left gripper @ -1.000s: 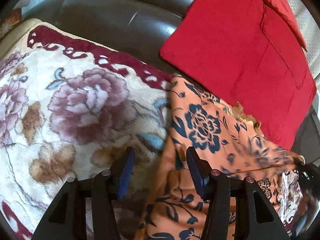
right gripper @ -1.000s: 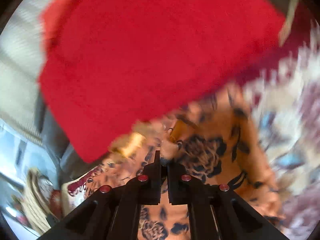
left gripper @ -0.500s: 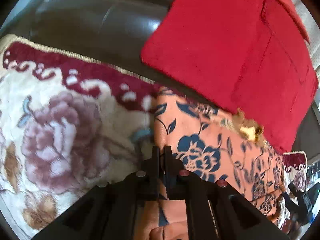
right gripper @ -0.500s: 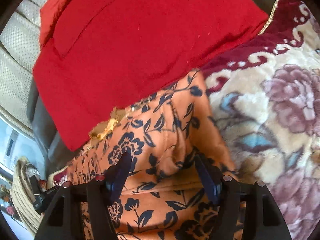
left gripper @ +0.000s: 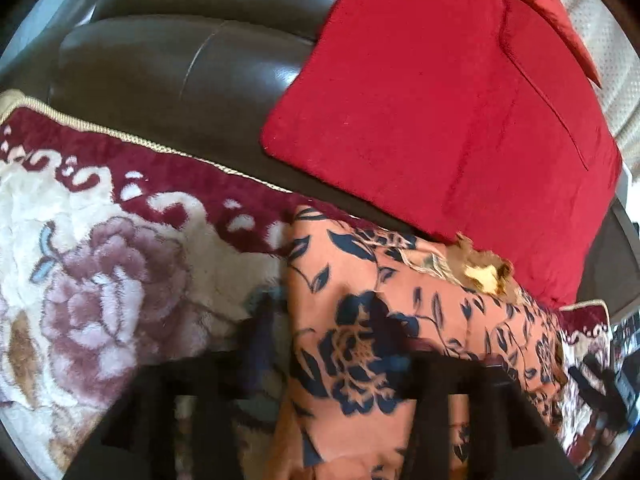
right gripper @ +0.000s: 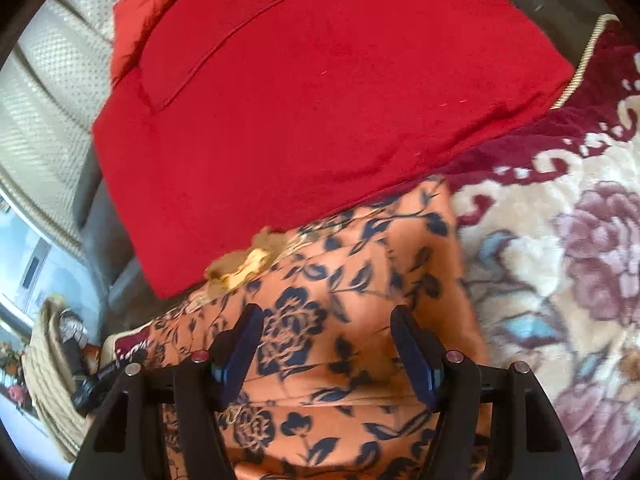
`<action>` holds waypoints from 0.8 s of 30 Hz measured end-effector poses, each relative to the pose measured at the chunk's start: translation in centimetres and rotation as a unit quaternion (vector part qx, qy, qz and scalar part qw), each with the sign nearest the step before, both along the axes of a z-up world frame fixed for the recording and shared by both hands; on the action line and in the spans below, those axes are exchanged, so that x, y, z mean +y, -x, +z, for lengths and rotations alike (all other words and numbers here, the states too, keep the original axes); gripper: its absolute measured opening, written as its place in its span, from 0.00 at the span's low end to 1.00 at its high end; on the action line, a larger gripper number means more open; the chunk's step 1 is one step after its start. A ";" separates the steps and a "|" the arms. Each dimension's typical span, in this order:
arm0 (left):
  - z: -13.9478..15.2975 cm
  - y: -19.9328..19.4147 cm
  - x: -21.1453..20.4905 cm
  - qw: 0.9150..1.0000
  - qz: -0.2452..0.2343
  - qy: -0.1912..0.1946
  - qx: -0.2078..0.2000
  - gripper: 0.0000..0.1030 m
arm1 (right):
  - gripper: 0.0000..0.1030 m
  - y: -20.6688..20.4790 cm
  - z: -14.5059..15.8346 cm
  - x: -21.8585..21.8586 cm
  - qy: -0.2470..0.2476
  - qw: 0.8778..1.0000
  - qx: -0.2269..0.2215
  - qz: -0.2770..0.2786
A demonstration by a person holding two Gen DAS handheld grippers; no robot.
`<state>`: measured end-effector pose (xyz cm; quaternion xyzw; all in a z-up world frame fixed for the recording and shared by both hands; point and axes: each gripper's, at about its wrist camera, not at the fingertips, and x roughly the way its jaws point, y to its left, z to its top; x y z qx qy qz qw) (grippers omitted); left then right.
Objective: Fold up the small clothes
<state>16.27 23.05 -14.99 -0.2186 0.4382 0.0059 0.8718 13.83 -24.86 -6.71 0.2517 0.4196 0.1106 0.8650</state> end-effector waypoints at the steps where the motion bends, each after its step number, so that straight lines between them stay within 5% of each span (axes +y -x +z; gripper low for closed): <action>1: -0.7 -0.7 0.1 1.000 0.001 -0.003 0.022 0.11 | 0.68 -0.2 -0.7 0.5 0.004 1.000 0.013 0.015; 5: -1.1 -0.9 1.3 0.999 0.009 0.005 0.033 0.07 | 0.66 -0.4 -3.4 0.4 0.055 0.997 0.061 0.007; 8: -0.5 -0.9 0.8 0.999 0.002 -0.022 0.032 0.07 | 0.64 -0.2 -3.3 -0.6 0.023 0.998 0.063 -0.004; 11: 0.2 0.0 1.0 0.999 0.010 -0.009 0.033 0.10 | 0.67 0.6 -1.5 0.0 0.022 0.999 0.030 0.002; 16: 3.1 4.8 1.1 1.000 0.011 -0.013 -0.012 0.46 | 0.67 1.5 0.6 1.0 0.001 1.000 -0.009 0.018; 21: 1.7 6.2 0.9 1.000 0.015 -0.020 0.015 0.48 | 0.65 -0.3 -4.5 1.2 -0.050 0.997 0.063 0.019; 22: 0.4 5.8 1.1 0.998 0.014 -0.027 0.053 0.49 | 0.65 0.0 -4.1 1.1 -0.052 0.997 0.057 0.014; 24: -0.1 6.7 2.2 0.998 0.027 0.006 0.049 0.49 | 0.65 1.2 -2.1 1.4 -0.023 0.999 0.044 0.014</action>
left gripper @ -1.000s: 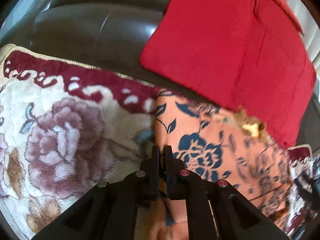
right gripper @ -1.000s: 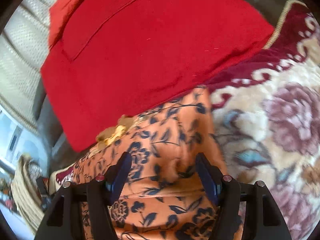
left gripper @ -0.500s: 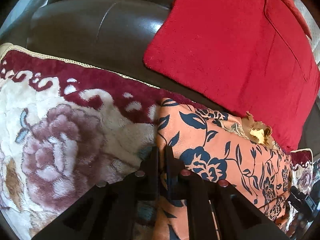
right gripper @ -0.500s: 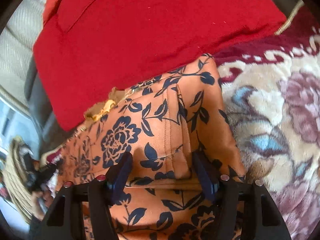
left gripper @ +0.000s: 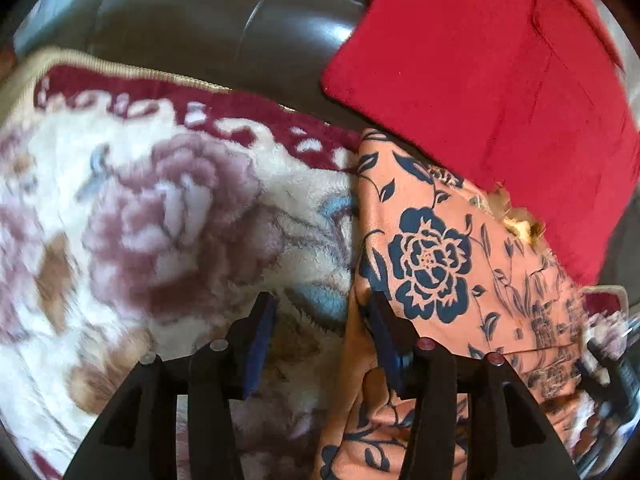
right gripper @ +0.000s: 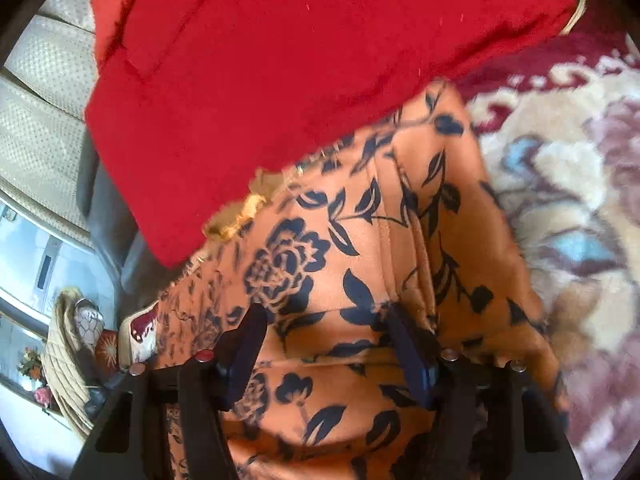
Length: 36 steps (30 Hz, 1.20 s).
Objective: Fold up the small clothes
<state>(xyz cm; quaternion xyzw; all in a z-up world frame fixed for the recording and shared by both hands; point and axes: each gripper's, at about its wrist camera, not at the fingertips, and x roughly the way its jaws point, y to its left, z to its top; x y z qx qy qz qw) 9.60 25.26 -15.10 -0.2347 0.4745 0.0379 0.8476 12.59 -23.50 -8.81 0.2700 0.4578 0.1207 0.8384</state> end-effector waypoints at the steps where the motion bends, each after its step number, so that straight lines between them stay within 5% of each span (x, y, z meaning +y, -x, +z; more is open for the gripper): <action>1: 0.4 0.6 0.4 1.000 0.012 -0.003 -0.002 0.48 | 0.65 0.6 0.6 0.0 0.013 1.000 -0.009 0.003; 7: 3.6 7.1 1.2 0.999 0.003 0.020 -0.048 0.49 | 0.67 6.8 1.2 -3.9 0.023 1.000 -0.007 -0.013; 9: 4.2 10.1 0.9 0.998 -0.010 0.028 -0.052 0.56 | 0.67 9.9 1.2 -5.5 0.021 0.999 -0.007 -0.024; 18: 1.7 20.9 -2.7 0.997 -0.063 0.045 -0.016 0.62 | 0.67 20.1 -1.6 -8.3 -0.002 0.999 0.033 -0.025; 36: 0.0 25.2 -4.4 0.996 -0.046 0.078 0.022 0.62 | 0.65 25.7 -4.5 -9.7 -0.057 0.997 0.057 -0.006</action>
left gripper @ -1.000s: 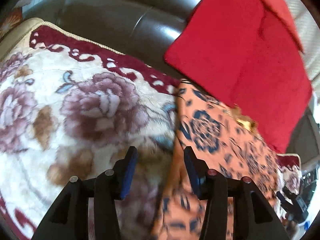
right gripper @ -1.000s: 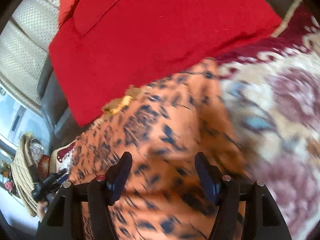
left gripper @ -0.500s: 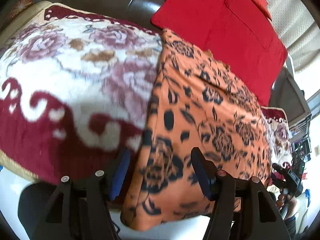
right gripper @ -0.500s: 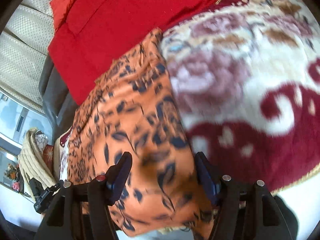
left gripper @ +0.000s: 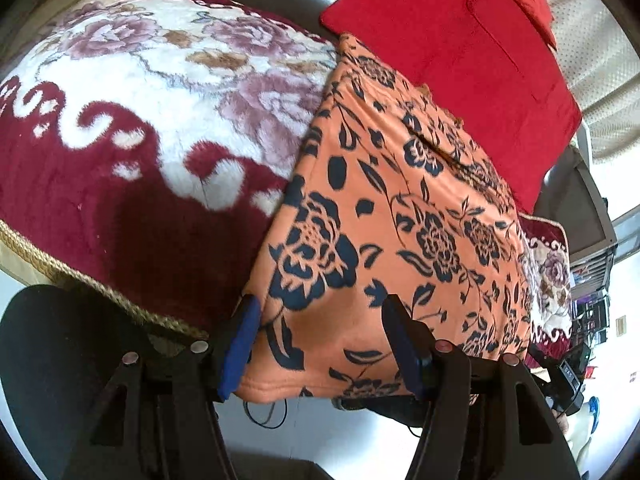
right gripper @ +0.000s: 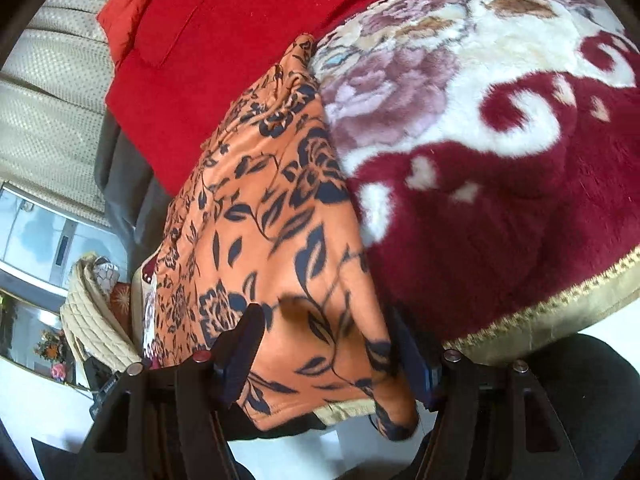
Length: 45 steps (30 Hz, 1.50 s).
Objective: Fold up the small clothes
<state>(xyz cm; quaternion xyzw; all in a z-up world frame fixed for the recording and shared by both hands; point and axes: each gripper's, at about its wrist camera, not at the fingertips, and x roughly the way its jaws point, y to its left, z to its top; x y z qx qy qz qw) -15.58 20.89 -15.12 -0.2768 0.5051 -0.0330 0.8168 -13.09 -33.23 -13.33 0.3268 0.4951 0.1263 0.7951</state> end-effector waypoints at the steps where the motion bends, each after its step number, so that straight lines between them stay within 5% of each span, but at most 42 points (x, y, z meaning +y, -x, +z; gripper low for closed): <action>1: -0.1 0.0 -0.2 1.000 -0.002 -0.002 0.003 0.62 | 0.63 0.1 -0.1 0.0 0.002 1.000 0.001 0.002; 4: -0.6 0.0 -0.4 1.000 -0.001 -0.016 0.017 0.62 | 0.36 0.0 -0.3 0.4 0.023 1.000 0.016 0.009; 15: -2.4 -0.1 -0.3 0.998 -0.003 -0.027 0.053 0.59 | 0.41 -0.6 -0.4 1.6 0.056 0.998 0.030 0.021; 16: -2.4 -0.2 -0.4 0.998 -0.005 -0.035 0.056 0.32 | 0.34 -0.7 -0.3 1.9 0.066 0.997 0.031 0.024; 17: -2.5 -0.2 -0.4 0.997 -0.006 -0.046 0.065 0.15 | 0.13 -0.8 -0.2 2.1 0.070 0.996 0.036 0.027; 18: -2.3 -0.1 0.0 0.998 -0.008 -0.026 0.061 0.06 | 0.07 -0.8 0.0 2.1 0.061 0.997 0.037 0.030; 22: 4.4 2.0 0.9 0.999 -0.005 -0.012 -0.053 0.06 | 0.07 0.1 5.3 1.4 0.021 0.999 -0.026 0.024; 25: 7.2 3.2 0.9 0.995 -0.003 -0.034 -0.098 0.04 | 0.07 0.3 7.5 0.9 0.022 0.998 -0.058 0.022; 27: 5.6 2.7 1.0 0.997 -0.006 -0.028 -0.072 0.04 | 0.07 -0.3 6.2 0.5 0.022 0.999 -0.041 0.017; 30: 0.3 1.2 1.1 1.000 0.002 -0.013 0.022 0.03 | 0.07 -1.2 1.9 0.1 -0.004 1.000 0.018 0.006; 32: 0.8 1.4 1.0 1.000 0.008 -0.009 0.009 0.03 | 0.07 -1.0 1.7 -0.2 -0.030 0.999 0.016 0.002; 37: 6.9 2.6 0.6 0.995 0.006 -0.008 -0.102 0.03 | 0.07 -0.4 6.9 -0.2 -0.060 0.996 -0.065 0.017; 39: 6.4 1.9 0.6 0.995 0.008 -0.019 -0.094 0.03 | 0.07 -0.4 7.6 -0.3 -0.057 0.995 -0.078 0.017; 42: 2.1 0.7 0.9 1.000 0.012 -0.004 -0.020 0.03 | 0.07 -1.5 3.8 0.0 -0.059 0.998 -0.020 0.010; 45: 2.0 1.0 0.7 1.000 0.012 -0.002 -0.022 0.03 | 0.07 -1.3 3.1 0.0 -0.072 0.997 -0.020 0.007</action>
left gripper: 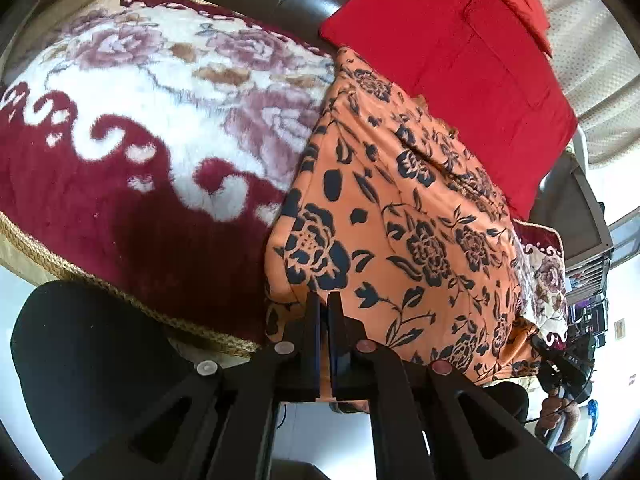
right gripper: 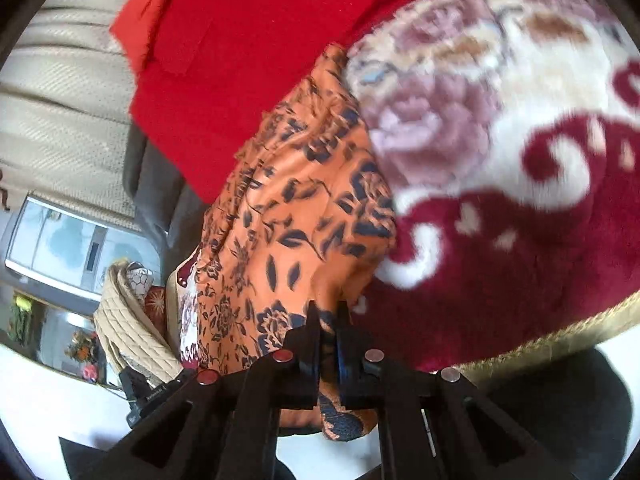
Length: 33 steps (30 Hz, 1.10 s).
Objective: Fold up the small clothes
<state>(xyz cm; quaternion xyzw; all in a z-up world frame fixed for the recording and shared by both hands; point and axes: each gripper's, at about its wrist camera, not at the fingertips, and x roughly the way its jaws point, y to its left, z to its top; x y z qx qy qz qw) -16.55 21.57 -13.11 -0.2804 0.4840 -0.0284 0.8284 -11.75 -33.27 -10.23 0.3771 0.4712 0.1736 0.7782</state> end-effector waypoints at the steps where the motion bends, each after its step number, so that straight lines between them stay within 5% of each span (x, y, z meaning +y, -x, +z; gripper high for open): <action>1: 0.8 0.1 0.0 1.000 -0.001 -0.010 -0.016 0.03 | 0.07 -0.1 0.4 0.0 0.000 1.000 -0.008 0.000; 4: 1.7 0.0 0.5 1.000 0.003 -0.014 -0.024 0.03 | 0.07 -0.7 1.4 -0.2 0.004 1.000 -0.022 0.003; 10: -1.1 0.3 1.2 0.999 0.022 -0.011 0.032 0.04 | 0.13 -1.1 -0.3 -0.5 0.011 1.000 -0.003 0.007; 11: -1.5 0.3 1.2 0.999 0.022 -0.007 0.038 0.07 | 0.24 -1.1 -0.4 -0.3 0.018 1.000 -0.004 0.006; 12: -1.6 0.2 1.2 0.999 0.022 -0.006 0.040 0.22 | 0.48 -0.9 -0.4 -0.2 0.022 1.000 -0.006 0.006; 13: -1.6 0.2 1.1 0.999 0.021 -0.010 0.038 0.46 | 0.63 -0.9 -0.5 -0.1 0.023 1.000 -0.007 0.004; 14: -1.5 0.1 1.0 0.999 0.023 -0.018 0.033 0.57 | 0.73 -0.8 -0.3 -0.1 0.033 0.999 -0.011 -0.002; 15: -1.4 -0.1 0.9 0.999 0.024 -0.025 0.028 0.63 | 0.73 -0.9 -0.4 0.0 0.038 0.999 -0.013 -0.002; 20: -3.2 -1.8 -0.5 0.998 -0.006 -0.037 0.056 0.63 | 0.73 -1.5 -1.4 0.6 0.061 0.998 0.001 0.013; 23: -4.0 -1.9 -1.1 0.996 -0.018 -0.047 0.073 0.62 | 0.61 -1.5 -1.9 1.7 0.085 0.996 0.011 0.027; 24: -4.0 -1.9 -1.2 0.996 -0.019 -0.052 0.073 0.48 | 0.40 -1.4 -2.1 2.2 0.103 0.994 0.017 0.034; 25: -4.1 -1.9 -1.2 0.995 -0.023 -0.059 0.081 0.19 | 0.29 -1.4 -2.5 2.3 0.109 0.993 0.027 0.036; 26: -4.3 -1.9 -1.0 0.995 -0.033 -0.042 0.083 0.04 | 0.22 -1.4 -2.9 2.3 0.107 0.993 0.034 0.038; 27: -4.2 -1.8 -0.9 0.996 -0.037 -0.020 0.076 0.05 | 0.11 -1.4 -3.1 2.3 0.107 0.993 0.039 0.042; 33: 2.2 0.3 0.0 0.999 -0.024 0.011 -0.034 0.05 | 0.09 -0.5 1.9 1.2 0.055 0.997 -0.013 0.043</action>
